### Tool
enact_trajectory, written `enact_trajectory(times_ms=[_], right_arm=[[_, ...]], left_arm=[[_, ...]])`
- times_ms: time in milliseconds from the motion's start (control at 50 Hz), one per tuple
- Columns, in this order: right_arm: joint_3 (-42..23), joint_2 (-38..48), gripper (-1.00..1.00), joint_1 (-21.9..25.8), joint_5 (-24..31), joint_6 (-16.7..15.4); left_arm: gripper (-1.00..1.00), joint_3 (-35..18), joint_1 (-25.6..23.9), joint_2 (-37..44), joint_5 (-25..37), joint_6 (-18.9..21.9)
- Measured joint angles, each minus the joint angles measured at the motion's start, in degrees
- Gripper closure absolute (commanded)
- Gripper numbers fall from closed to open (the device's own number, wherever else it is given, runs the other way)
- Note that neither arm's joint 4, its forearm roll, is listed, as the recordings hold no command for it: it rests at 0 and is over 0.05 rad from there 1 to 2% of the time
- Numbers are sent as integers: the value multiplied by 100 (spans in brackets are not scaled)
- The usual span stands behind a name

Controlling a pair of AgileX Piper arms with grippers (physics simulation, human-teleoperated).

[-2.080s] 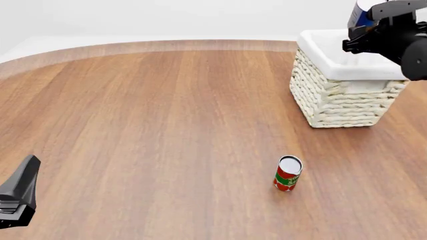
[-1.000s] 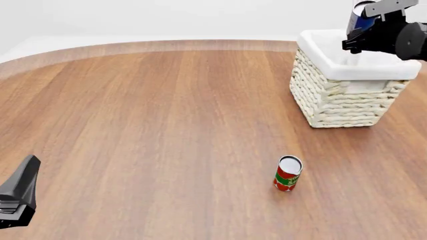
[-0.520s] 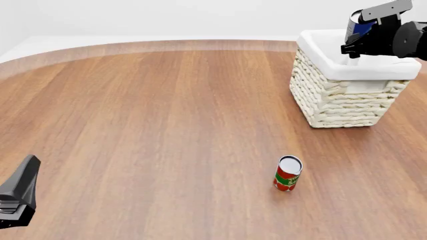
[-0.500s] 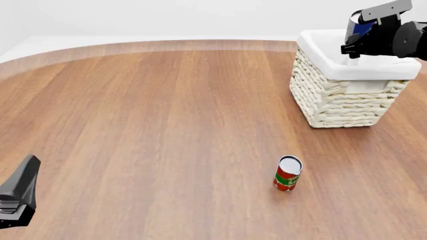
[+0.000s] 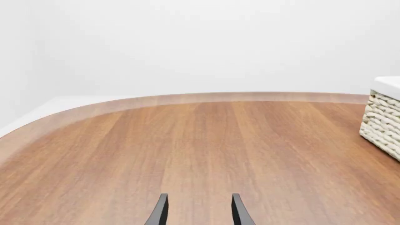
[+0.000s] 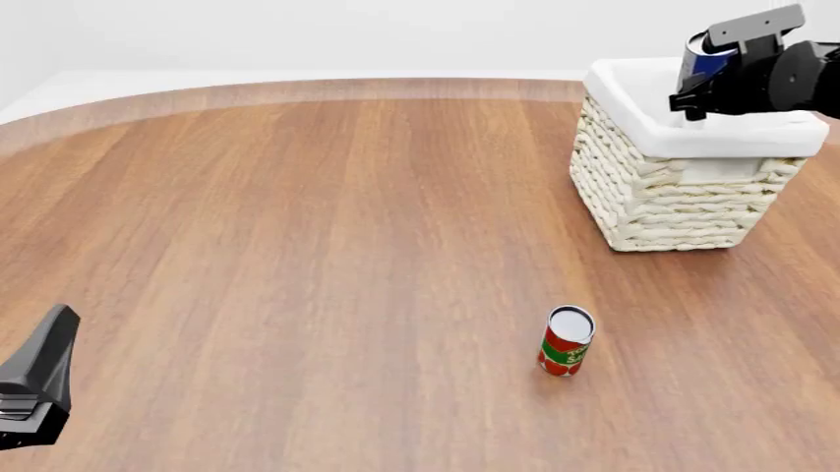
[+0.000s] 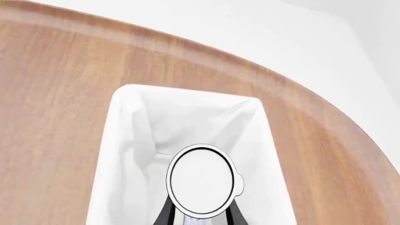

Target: Pick up the alphabet soup and the cream cheese box, and put them in the basket.

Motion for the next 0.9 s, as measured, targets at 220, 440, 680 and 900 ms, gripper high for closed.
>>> enact_trajectory(times_ms=[220,440,680,900], right_arm=[[-114,96,100,2,157,34],[-205,171,100,-6,282,68],[-280,231,100,-21,384,117],[-356,292,100,-21,486,159]], left_arm=[[-100,0,0,0,0,0],[-100,0,0,0,0,0],[-100,0,0,0,0,0],[-100,0,0,0,0,0]])
